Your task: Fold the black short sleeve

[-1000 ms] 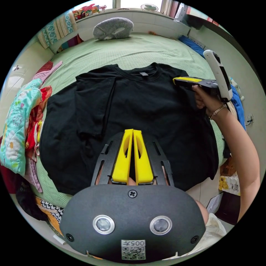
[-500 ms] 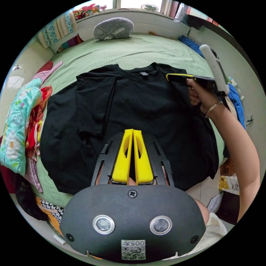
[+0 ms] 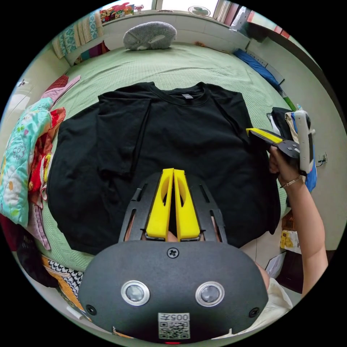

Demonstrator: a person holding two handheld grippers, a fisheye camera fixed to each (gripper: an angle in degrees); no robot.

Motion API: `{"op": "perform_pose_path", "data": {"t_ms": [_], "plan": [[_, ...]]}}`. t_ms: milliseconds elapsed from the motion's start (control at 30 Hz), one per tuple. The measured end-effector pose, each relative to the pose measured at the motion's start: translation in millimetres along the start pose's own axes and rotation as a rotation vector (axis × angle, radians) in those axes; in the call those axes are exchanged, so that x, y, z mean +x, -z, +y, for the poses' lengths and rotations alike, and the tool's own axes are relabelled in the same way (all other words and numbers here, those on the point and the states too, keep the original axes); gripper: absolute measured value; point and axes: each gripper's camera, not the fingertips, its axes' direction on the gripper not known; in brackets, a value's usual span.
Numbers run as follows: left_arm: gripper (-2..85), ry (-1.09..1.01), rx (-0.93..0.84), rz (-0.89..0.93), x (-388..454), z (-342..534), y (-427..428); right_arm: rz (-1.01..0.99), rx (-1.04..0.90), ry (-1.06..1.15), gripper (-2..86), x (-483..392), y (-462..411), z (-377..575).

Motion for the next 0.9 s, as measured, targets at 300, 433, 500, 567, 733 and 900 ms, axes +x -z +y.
{"op": "perform_pose_path", "data": {"t_ms": [300, 433, 500, 567, 733, 900], "plan": [[-0.5, 0.003, -0.006, -0.04, -20.3, -0.4, -13.3, -0.216, -0.012, -0.024, -1.2, 17.0, 45.0, 10.1], [-0.6, 0.017, -0.023, 0.051, -39.5, 0.6, -18.1, -0.188, 0.002, -0.021, -1.3, -2.4, 53.2, 48.2], [-0.6, 0.021, 0.004, 0.106, -47.8, 3.0, -16.6, -0.178, 0.008, -0.06, -1.2, -6.8, 51.1, 61.5], [-0.6, 0.024, 0.035, 0.129, -56.1, 6.7, -13.0, -0.152, 0.023, -0.092, -1.2, -10.9, 56.1, 71.0], [-0.4, 0.046, 0.093, 0.067, -83.2, 24.2, -5.0, -0.154, 0.052, -0.022, -1.2, -37.3, 95.1, 98.6], [0.6, 0.094, 0.081, 0.008, -108.5, 34.7, -12.0, -0.102, -0.013, 0.109, -1.2, -60.9, 97.8, 123.3]]}}
